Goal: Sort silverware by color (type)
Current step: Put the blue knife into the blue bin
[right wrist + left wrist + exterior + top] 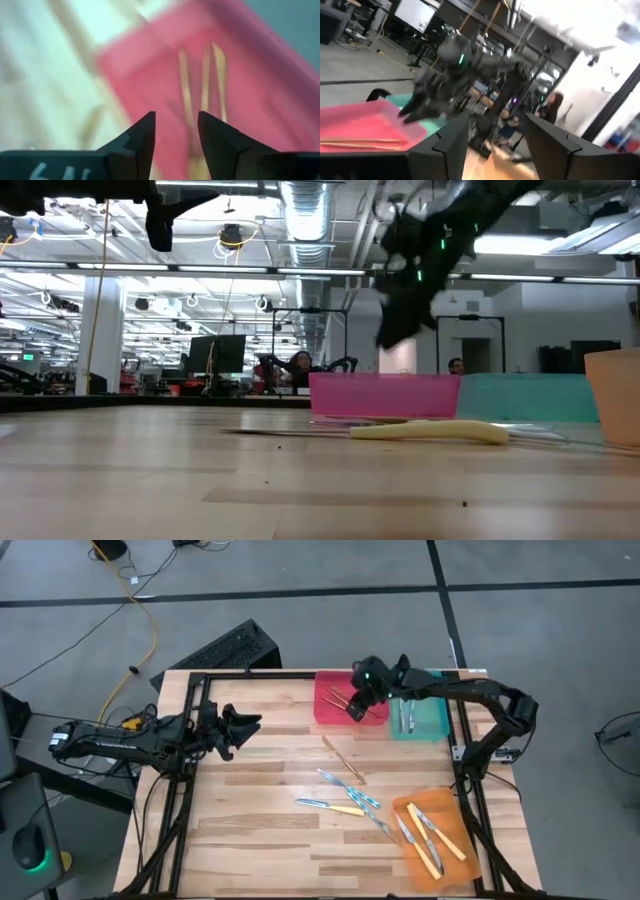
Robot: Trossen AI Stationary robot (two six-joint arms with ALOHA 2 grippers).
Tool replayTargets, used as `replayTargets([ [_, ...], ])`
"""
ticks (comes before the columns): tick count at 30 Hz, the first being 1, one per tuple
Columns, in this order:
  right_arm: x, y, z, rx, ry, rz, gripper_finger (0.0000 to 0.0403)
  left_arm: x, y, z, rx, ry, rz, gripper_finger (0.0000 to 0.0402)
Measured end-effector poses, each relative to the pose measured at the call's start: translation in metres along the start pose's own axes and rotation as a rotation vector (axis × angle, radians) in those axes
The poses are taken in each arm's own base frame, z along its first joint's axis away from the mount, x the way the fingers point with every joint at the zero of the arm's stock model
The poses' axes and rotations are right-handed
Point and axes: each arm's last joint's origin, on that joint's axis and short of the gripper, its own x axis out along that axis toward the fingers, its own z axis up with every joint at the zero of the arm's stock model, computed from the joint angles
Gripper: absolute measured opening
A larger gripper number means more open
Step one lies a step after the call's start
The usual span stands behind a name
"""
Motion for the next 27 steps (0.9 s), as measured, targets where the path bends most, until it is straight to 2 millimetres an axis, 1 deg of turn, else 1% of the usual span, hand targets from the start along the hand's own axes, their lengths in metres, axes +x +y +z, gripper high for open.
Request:
replayTargets([
  [2, -0.024, 0.011, 0.014, -0.015, 0.014, 0.048, 0.0168, 0.0, 0.001, -0.002, 0.03, 0.028, -0.001, 0.0173],
  [5, -0.067, 0.031, 0.025, -0.04, 0.048, 0.091, 0.0163, 0.0, 0.002, -0.005, 0.044, 0.058, 0.012, 0.0173],
  [7, -0.096, 0.045, 0.025, -0.051, 0.077, 0.119, 0.016, 0.0, 0.004, -0.007, 0.05, 0.079, 0.02, 0.0173],
  [10, -0.135, 0.066, 0.012, -0.049, 0.131, 0.162, 0.0156, -0.001, 0.005, -0.011, 0.078, 0.14, 0.002, 0.0173],
  [12, -0.155, 0.08, -0.002, -0.036, 0.154, 0.201, 0.0154, -0.001, 0.005, -0.015, 0.102, 0.189, -0.026, 0.0173],
  [15, -0.183, 0.101, -0.029, -0.01, 0.18, 0.244, 0.0152, 0.0, 0.002, -0.021, 0.129, 0.253, -0.074, 0.0173],
  [17, -0.196, 0.117, -0.049, 0.017, 0.168, 0.235, 0.0152, 0.001, 0.0, -0.027, 0.147, 0.287, -0.097, 0.0173],
  [20, -0.204, 0.141, -0.086, 0.035, 0.113, 0.181, 0.0152, 0.004, -0.003, -0.038, 0.166, 0.344, -0.11, 0.0173],
  [24, -0.204, 0.173, -0.133, 0.051, 0.042, 0.215, 0.0152, 0.011, -0.007, -0.055, 0.201, 0.412, -0.135, 0.0173],
  [27, -0.197, 0.197, -0.16, 0.079, -0.029, 0.257, 0.0152, 0.017, -0.012, -0.068, 0.238, 0.434, -0.174, 0.0173],
])
